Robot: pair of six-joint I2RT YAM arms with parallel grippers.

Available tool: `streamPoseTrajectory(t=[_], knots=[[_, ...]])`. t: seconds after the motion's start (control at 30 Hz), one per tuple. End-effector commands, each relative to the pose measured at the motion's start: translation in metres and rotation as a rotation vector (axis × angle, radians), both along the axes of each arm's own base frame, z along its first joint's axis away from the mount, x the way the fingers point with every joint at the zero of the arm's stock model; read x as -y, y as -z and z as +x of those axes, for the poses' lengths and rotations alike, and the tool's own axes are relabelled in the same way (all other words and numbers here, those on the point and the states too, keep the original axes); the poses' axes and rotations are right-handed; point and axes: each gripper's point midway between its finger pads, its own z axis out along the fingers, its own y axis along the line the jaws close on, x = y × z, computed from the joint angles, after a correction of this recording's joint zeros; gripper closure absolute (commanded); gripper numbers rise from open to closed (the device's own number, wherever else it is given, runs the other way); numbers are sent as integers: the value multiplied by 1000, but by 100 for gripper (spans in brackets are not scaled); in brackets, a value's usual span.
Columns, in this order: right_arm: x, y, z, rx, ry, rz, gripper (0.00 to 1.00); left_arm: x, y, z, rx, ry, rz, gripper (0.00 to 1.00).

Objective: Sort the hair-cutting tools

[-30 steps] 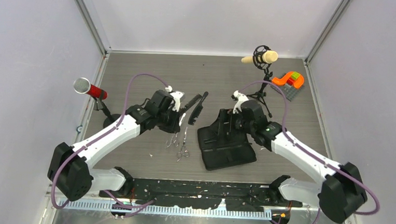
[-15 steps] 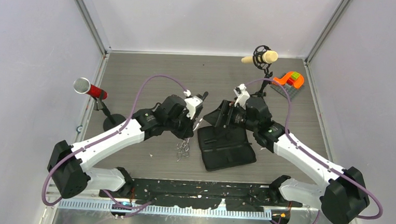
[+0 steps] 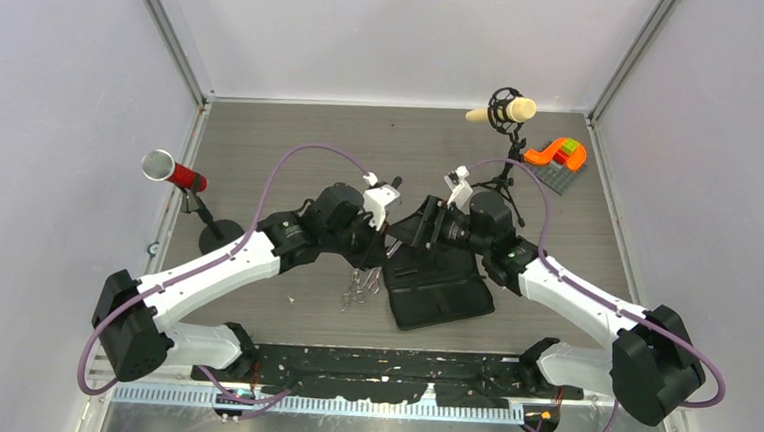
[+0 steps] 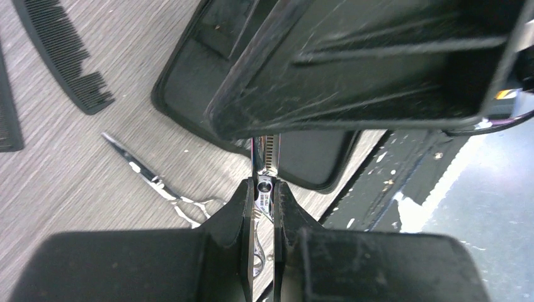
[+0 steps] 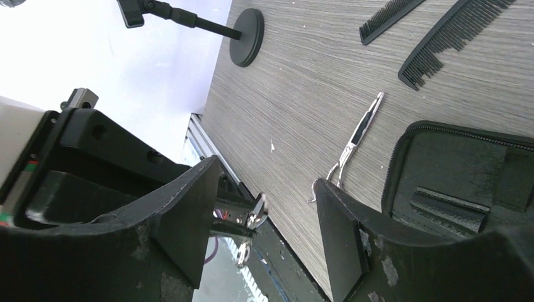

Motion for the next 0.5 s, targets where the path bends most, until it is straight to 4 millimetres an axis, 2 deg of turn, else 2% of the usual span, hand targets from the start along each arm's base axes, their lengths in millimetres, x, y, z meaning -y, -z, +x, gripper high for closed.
streamPoseTrajectory(t=[0.0,0.23,0.37,0.47], knots=[[-7,-19,-2,75,-30,98,33,27,-45,0,21,35,-209,100],[-7,-37,-9,152,-54,202,35,31,-48,-2,-68,35,-338,100],[-5,-41,-8,165,-47,207,44,27,-42,0,-67,22,-309,100],[-4,-40,-7,166,-40,192,54,24,-36,3,-62,9,-276,100]])
